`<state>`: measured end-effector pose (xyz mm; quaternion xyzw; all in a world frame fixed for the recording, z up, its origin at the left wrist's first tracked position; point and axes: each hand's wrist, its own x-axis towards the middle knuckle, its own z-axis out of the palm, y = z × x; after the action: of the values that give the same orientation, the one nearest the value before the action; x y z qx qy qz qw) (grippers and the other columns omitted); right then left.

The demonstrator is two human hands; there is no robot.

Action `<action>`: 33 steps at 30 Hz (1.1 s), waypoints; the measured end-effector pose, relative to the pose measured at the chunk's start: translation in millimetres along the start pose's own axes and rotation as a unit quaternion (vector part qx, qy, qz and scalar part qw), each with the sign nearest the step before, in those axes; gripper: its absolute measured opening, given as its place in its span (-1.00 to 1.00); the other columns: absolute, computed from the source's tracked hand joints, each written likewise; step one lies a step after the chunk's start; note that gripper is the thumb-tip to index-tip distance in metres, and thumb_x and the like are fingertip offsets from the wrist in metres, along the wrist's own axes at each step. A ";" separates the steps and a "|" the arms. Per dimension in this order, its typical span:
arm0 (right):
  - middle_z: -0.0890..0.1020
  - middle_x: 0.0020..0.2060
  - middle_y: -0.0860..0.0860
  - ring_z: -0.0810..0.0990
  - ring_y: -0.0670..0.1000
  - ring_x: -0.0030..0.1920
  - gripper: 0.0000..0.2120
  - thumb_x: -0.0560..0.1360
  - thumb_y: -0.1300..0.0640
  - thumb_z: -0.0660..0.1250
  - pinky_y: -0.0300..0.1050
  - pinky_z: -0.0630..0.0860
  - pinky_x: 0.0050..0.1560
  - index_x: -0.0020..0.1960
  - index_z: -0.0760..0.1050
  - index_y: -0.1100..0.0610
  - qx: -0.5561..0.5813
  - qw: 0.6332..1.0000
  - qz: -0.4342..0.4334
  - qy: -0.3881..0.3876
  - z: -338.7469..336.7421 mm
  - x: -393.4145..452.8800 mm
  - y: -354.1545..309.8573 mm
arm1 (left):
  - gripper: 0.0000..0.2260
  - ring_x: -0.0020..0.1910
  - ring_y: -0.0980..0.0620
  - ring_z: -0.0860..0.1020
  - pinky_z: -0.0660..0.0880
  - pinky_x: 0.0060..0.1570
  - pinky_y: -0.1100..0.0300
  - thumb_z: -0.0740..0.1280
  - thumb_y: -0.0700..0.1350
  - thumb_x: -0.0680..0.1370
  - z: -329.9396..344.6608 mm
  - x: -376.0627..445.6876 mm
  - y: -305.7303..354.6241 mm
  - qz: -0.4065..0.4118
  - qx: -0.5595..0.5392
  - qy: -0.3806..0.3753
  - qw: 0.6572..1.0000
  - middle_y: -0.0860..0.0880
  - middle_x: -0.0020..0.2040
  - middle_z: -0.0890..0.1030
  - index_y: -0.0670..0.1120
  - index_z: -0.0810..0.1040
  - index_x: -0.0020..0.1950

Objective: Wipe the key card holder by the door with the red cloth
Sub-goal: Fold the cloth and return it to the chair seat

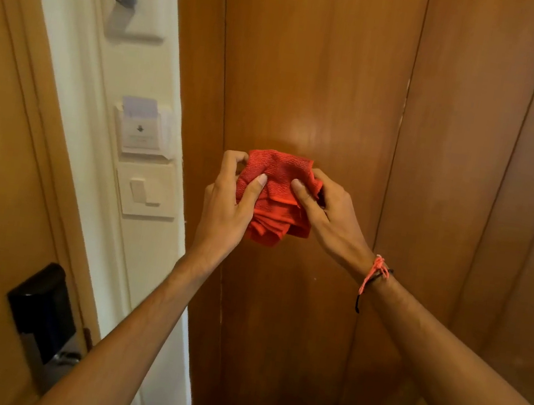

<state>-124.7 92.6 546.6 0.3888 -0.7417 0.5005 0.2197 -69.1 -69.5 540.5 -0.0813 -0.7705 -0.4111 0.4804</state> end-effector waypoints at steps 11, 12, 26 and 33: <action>0.62 -0.27 -0.15 0.59 -0.21 -0.30 -0.84 0.65 -0.04 0.27 -0.23 0.51 -0.22 -0.06 0.53 -0.04 -0.002 0.972 0.195 -0.133 45.7 -107.1 109.7 | -0.69 -0.15 0.30 0.58 0.52 -0.30 0.52 0.29 0.02 0.60 41.9 -131.5 -88.3 -0.192 0.005 -0.129 0.973 0.23 -0.02 0.51 -0.06 0.37 0.29; 0.63 -0.29 -0.16 0.62 -0.18 -0.32 -0.86 0.64 -0.06 0.30 -0.25 0.53 -0.26 -0.07 0.54 -0.07 0.006 0.964 0.225 -0.145 52.2 -123.0 122.4 | -0.70 -0.14 0.30 0.57 0.52 -0.29 0.52 0.31 0.01 0.60 44.7 -151.3 -99.8 -0.221 0.004 -0.146 0.964 0.23 -0.03 0.52 -0.05 0.38 0.28; 0.66 -0.15 0.07 0.62 -0.05 -0.26 -0.82 0.63 0.31 0.27 -0.22 0.58 -0.40 -0.07 0.55 0.10 0.172 0.644 0.718 -0.203 157.5 -422.9 276.5 | -0.64 0.28 -0.10 0.52 0.52 0.28 -0.08 0.29 -0.26 0.59 95.7 -465.7 -211.1 -0.555 -0.026 -0.335 0.761 -0.06 0.25 0.50 -0.08 0.36 0.36; 0.68 -0.08 0.24 0.66 0.16 -0.19 -0.68 0.56 0.43 0.23 0.05 0.64 -0.16 0.26 0.59 0.32 0.147 0.591 0.772 -0.181 194.7 -533.5 305.4 | -0.76 -0.02 0.26 0.59 0.49 -0.09 0.48 0.33 -0.28 0.56 125.2 -592.6 -229.9 -0.547 0.002 -0.399 0.736 0.11 -0.02 0.58 0.09 0.57 -0.05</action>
<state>-34.9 165.2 -87.7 -0.2197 -0.7048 0.5044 -0.4478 38.2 30.2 -90.5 0.1979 -0.8041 -0.5313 -0.1786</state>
